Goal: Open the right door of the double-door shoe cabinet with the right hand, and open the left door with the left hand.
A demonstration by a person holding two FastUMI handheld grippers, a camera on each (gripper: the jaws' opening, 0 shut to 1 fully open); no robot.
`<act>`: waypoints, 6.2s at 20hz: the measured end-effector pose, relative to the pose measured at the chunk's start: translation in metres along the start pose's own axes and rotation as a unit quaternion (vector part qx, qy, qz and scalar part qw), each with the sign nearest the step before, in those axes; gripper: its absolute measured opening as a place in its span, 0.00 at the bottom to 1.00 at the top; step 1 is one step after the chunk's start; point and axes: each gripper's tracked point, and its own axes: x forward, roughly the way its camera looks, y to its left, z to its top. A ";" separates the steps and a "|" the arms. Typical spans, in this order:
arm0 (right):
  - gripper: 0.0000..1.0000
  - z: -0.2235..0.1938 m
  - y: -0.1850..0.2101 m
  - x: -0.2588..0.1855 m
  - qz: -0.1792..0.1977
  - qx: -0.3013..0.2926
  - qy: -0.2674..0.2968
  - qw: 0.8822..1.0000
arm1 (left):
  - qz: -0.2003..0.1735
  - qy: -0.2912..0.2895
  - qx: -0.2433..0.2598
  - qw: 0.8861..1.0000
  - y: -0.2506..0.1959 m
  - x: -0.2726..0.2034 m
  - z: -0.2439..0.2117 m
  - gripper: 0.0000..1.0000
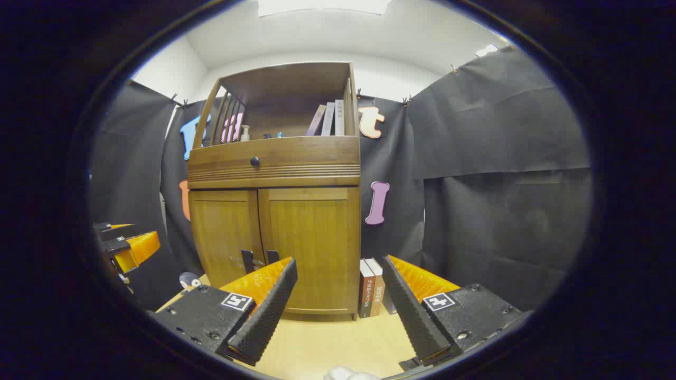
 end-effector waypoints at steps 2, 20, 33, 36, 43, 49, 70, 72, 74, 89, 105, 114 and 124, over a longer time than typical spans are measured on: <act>1.00 0.001 0.003 0.001 0.003 0.001 -0.004 1.000 | -0.001 0.001 -0.002 1.000 0.001 -0.001 0.001 0.96; 1.00 0.004 0.028 0.018 0.025 -0.017 -0.009 1.000 | 0.018 0.011 -0.014 1.000 0.029 -0.006 -0.008 0.96; 1.00 -0.075 0.117 0.140 0.074 -0.021 0.046 0.996 | 0.056 0.024 -0.003 0.998 0.070 -0.020 -0.013 0.96; 1.00 -0.091 0.131 0.168 0.074 -0.025 0.055 0.995 | 0.067 0.028 -0.004 0.997 0.082 -0.024 -0.015 0.96; 1.00 -0.126 0.158 0.232 0.073 -0.041 0.085 0.993 | 0.089 0.048 -0.004 0.995 0.092 -0.026 -0.027 0.96; 0.73 -0.151 0.165 0.262 0.077 -0.036 0.114 0.990 | 0.112 0.048 0.004 0.993 0.106 -0.028 -0.025 0.96; 0.27 -0.159 0.142 0.210 0.110 -0.018 0.150 0.982 | 0.098 0.042 -0.020 0.994 0.098 -0.047 -0.035 0.96; 0.27 -0.158 0.135 0.196 0.112 -0.015 0.151 0.982 | 0.091 0.043 -0.018 0.995 0.092 -0.049 -0.035 0.96; 0.27 -0.157 0.129 0.183 0.115 -0.010 0.153 0.981 | 0.085 0.042 -0.017 0.995 0.087 -0.053 -0.036 0.96; 0.24 -0.154 0.057 0.112 0.104 0.009 0.161 0.981 | 0.035 0.043 -0.012 0.998 0.040 -0.032 -0.046 0.96; 0.05 -0.150 -0.032 0.075 0.055 0.002 0.157 0.986 | -0.029 0.042 -0.006 0.999 -0.024 -0.006 -0.044 0.96; 0.03 -0.147 -0.088 0.074 0.035 -0.003 0.160 0.987 | -0.047 0.047 -0.011 0.998 -0.055 0.004 -0.047 0.96; 0.04 -0.147 -0.147 0.089 0.074 0.016 0.169 0.983 | -0.043 0.059 -0.004 0.997 -0.068 0.011 -0.054 0.96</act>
